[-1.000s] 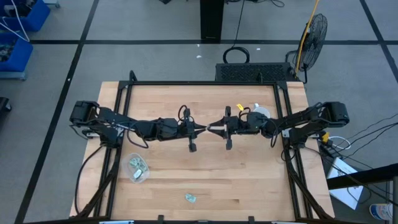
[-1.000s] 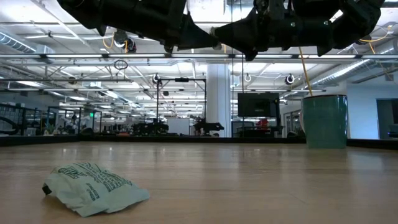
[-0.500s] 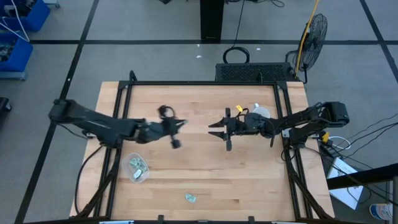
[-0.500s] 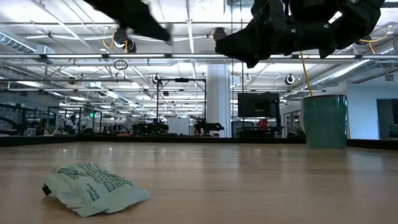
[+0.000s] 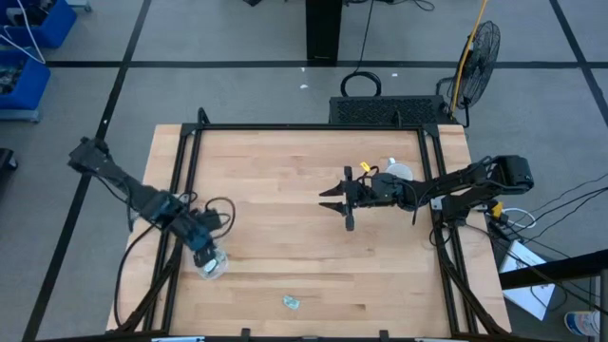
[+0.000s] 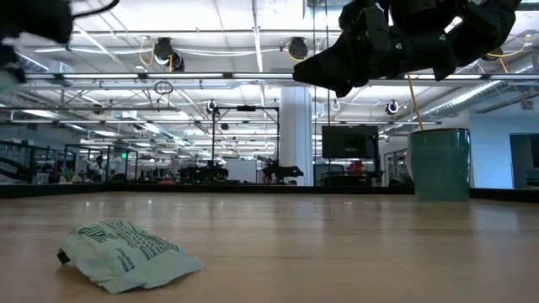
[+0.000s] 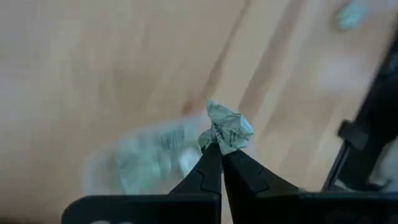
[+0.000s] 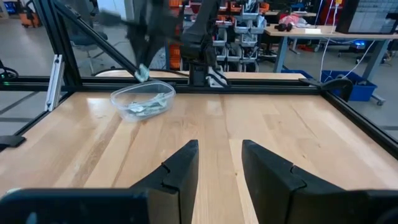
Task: Pick and place Stevia / Truvia into bins
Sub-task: Put the stevia packet into the transparent container
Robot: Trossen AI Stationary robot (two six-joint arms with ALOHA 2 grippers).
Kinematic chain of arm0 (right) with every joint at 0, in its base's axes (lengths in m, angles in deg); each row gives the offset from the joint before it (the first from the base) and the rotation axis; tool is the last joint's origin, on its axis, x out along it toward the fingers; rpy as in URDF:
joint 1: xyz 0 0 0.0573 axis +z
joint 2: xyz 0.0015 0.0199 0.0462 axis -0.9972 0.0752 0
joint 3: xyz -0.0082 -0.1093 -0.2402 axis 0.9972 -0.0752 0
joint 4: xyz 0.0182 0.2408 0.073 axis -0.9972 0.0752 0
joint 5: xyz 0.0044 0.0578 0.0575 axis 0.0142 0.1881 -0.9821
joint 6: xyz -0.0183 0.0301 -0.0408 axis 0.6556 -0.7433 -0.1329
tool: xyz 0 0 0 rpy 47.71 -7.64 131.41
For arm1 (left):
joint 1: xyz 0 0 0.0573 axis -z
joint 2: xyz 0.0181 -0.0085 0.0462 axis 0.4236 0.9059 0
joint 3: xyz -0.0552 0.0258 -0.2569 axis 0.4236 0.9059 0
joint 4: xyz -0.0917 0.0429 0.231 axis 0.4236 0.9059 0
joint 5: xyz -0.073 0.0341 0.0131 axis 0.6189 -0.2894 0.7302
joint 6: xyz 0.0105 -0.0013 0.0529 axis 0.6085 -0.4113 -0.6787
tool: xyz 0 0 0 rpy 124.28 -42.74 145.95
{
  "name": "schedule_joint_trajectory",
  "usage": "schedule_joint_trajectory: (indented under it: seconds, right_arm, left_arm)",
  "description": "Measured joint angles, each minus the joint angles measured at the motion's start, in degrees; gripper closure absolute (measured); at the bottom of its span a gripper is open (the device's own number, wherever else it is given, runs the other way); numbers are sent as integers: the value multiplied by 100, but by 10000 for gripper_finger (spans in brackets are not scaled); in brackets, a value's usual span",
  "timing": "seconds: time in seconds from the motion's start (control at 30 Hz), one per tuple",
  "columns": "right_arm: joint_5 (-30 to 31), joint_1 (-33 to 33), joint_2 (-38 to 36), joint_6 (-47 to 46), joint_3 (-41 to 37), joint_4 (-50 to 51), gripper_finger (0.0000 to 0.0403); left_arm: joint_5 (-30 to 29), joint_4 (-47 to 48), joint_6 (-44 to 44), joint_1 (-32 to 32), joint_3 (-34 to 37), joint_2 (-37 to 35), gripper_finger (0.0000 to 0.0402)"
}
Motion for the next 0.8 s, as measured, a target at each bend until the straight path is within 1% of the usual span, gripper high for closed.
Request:
schedule_joint_trajectory:
  seconds: [0.07,0.13,0.23,0.4,0.63,0.7,0.8]
  right_arm:
    - [2,0,0,0,0,-1,286]
    - [2,0,0,11,0,1,286]
    - [0,0,0,17,0,-1,284]
    - [2,-4,0,174,0,-21,286]
    - [2,-4,0,345,0,-178,284]
    - [2,-4,0,345,0,-229,284]
    - [0,-4,0,427,0,-303,286]
  left_arm:
    - [123,-169,887,245,291,79,389]
    - [122,-450,1552,432,618,154,381]
    - [201,-987,2047,553,1061,290,370]
    - [620,-1666,2120,496,1444,379,362]
    - [575,-2111,2121,477,1468,374,360]
    - [576,-2429,2117,426,1468,372,360]
    - [572,-3163,1938,307,1468,372,360]
